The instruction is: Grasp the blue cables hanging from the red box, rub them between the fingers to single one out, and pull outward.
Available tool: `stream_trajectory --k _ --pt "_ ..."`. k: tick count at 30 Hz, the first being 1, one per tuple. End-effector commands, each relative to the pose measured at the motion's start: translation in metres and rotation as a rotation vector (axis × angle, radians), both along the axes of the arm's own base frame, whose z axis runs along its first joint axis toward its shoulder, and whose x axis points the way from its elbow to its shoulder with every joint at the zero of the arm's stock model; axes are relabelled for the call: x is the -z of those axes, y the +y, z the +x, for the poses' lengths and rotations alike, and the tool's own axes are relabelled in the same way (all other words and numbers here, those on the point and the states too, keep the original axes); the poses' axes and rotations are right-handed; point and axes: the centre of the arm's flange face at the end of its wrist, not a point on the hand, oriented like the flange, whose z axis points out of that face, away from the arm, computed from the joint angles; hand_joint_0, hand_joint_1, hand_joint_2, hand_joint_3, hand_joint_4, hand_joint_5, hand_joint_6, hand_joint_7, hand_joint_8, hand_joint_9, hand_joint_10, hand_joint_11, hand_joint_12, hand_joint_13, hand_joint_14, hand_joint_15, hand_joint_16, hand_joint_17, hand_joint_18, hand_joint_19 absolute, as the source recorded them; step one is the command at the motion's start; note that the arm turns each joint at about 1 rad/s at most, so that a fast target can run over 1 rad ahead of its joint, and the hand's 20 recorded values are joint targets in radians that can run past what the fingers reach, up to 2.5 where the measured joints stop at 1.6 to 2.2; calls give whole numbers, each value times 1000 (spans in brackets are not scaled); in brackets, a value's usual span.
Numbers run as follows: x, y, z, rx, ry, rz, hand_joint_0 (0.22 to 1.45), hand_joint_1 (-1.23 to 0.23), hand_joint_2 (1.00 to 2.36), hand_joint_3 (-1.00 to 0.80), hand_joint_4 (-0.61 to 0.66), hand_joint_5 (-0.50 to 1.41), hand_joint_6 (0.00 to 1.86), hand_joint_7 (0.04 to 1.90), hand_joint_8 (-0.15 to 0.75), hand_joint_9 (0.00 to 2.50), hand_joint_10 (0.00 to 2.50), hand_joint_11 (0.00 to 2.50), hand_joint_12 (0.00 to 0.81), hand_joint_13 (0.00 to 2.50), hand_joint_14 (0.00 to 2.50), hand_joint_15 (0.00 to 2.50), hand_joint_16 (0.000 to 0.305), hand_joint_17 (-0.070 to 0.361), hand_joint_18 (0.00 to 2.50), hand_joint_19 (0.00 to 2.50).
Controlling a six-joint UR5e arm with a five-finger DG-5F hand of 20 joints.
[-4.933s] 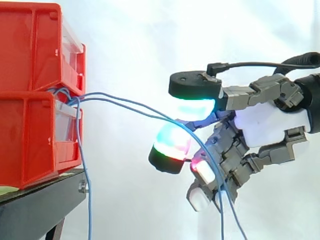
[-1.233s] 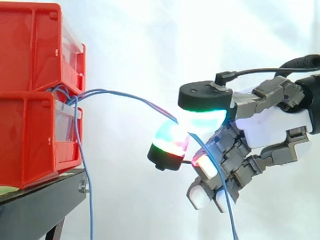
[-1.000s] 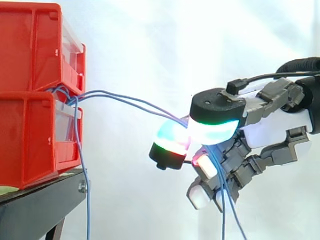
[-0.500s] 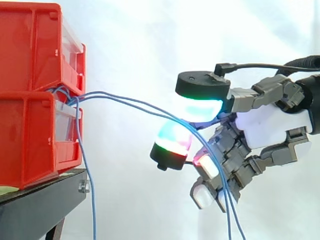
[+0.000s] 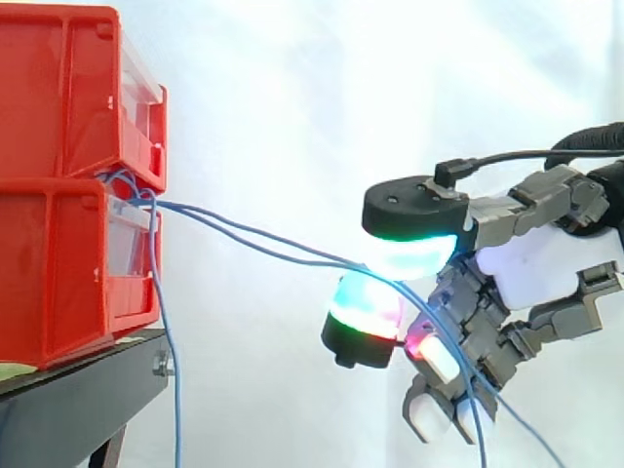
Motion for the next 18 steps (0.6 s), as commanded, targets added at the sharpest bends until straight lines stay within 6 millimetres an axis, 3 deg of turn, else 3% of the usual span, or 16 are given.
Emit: stream_trajectory --k 1,9,14,18 --pt "0 0 -1 0 7 1 640 -817 1015 -273 27 -140 887 1009 307 1088 23 664 381 937 19 450 50 112 871 539" --pt "0 0 -1 0 7 1 664 -848 1015 -277 15 -148 901 961 302 1078 23 668 381 942 18 461 49 111 869 535" --pt "0 0 -1 0 5 1 589 -690 1003 -453 67 -143 878 905 301 1096 22 659 382 957 18 467 50 113 877 545" --pt "0 0 -1 0 5 1 583 -675 1002 -478 68 -140 867 928 301 1098 22 651 384 956 18 469 51 114 881 550"
